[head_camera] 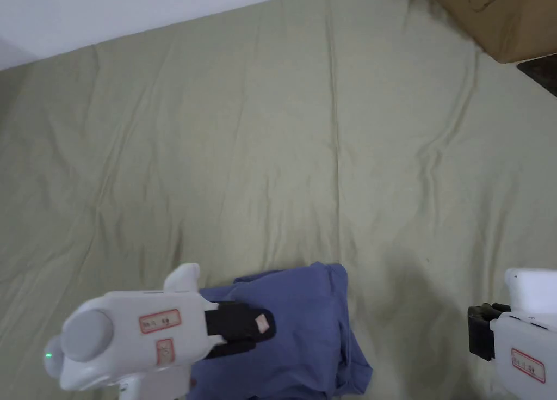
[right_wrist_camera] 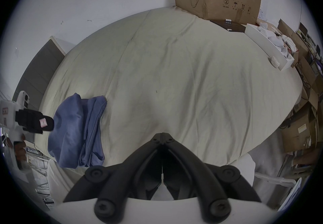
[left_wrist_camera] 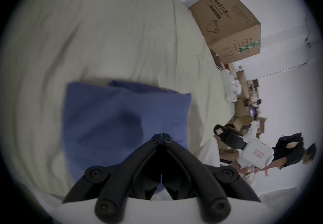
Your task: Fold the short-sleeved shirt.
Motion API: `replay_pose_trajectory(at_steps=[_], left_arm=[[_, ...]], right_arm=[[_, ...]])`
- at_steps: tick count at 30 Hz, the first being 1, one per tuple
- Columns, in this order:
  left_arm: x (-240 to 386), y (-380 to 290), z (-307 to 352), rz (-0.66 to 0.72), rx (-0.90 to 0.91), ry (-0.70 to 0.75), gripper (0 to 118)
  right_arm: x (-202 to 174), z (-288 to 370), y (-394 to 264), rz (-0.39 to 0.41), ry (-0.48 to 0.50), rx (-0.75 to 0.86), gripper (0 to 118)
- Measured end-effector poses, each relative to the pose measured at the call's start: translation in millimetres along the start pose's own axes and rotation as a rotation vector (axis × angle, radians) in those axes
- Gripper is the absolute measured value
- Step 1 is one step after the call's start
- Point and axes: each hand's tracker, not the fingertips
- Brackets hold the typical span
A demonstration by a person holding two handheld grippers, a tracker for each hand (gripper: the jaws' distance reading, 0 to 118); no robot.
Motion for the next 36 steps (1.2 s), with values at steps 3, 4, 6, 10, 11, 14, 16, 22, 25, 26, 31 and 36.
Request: replay_pose_trajectory(at_steps=[3,4,6,10,11,14,16,22,25,26,31,36], left_arm=[[7,-10,-38,-0.008,-0.074,-0.015,0],[11,-14,-49,-0.057,-0.087,0.013,0],[24,-21,-69,-0.063,-0.123,0.039,0],[32,-23,-83,-0.068,-0.124,0.009,0],[37,-24,-88,-0.113,-0.133,0.044,0],[40,-21,-97,-0.107,-0.146,0.037,0],[47,-21,-100,-0.101,-0.150,0.001,0],[60,-23,-78,-0.190,-0.104,-0.030,0],[52,-18,-25,-0.166,0.008,-0.041,0],[46,-18,-7,-0.158,0.050,-0.026,0],[-12,-21,82,-0.077,0.230,0.055,0],[-61,-34,121,0.002,0.269,0.099,0]], right_arm=[[0,-1,-2,0.008,-0.032,-0.055,0],[1,-1,-2,0.010,-0.031,-0.053,0],[3,-1,-3,-0.001,-0.031,-0.093,0],[7,0,-2,-0.002,-0.040,-0.102,0],[8,-2,-2,-0.002,-0.039,-0.102,0],[9,-4,-2,-0.001,-0.037,-0.120,0],[8,-5,-3,0.003,-0.032,-0.121,0],[-2,-3,0,0.033,-0.019,-0.125,0],[-10,0,4,0.051,-0.006,-0.116,0],[-14,1,5,0.057,0.005,-0.115,0],[-50,3,17,0.105,0.158,-0.115,0],[-105,-8,29,0.175,0.316,-0.113,0]])
